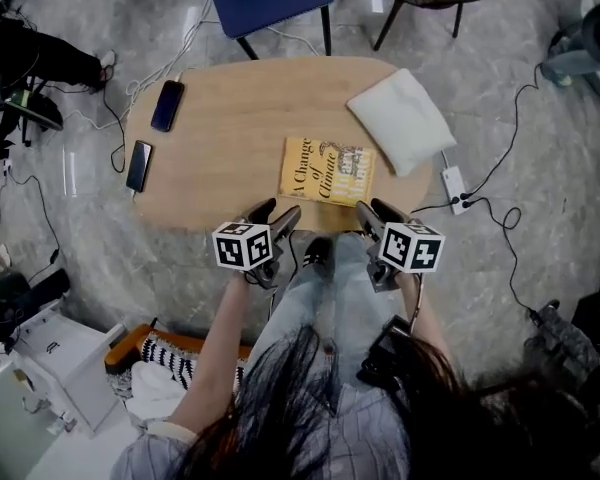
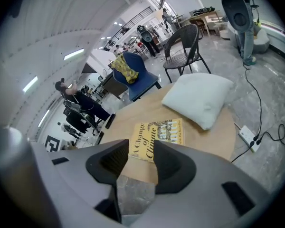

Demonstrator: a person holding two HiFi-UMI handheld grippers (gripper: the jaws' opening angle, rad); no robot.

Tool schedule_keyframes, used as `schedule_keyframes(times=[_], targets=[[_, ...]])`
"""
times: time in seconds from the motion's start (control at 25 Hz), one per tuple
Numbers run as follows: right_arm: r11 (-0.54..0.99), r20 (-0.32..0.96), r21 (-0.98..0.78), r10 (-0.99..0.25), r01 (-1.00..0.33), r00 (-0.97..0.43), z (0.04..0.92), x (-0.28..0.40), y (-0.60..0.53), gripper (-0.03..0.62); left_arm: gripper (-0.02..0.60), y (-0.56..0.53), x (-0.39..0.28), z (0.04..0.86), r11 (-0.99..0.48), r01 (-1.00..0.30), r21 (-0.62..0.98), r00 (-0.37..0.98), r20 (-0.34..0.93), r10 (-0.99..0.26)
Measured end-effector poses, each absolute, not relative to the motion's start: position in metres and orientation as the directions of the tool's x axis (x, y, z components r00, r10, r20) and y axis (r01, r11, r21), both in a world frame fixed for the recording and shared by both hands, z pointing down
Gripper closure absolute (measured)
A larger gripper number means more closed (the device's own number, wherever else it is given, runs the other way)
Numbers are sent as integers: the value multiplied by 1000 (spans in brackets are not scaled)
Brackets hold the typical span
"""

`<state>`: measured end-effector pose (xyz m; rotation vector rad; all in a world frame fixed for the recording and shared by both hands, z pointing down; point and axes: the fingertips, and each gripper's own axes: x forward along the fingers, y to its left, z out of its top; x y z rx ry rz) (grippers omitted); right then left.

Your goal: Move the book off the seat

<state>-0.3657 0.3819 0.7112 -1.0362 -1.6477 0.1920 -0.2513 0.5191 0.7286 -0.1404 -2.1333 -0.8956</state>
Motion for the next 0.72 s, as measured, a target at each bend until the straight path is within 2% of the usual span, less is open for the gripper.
schedule_keyframes(times=[0.4, 0.72], targets=[[598, 611, -623, 775, 505, -163, 594, -350, 360, 461, 290, 507, -230, 618, 760, 302, 575, -787, 600, -141], [589, 556, -626, 797, 510, -238, 522, -330, 352, 479, 327, 503, -218, 553, 798, 225, 559, -823, 547, -151]])
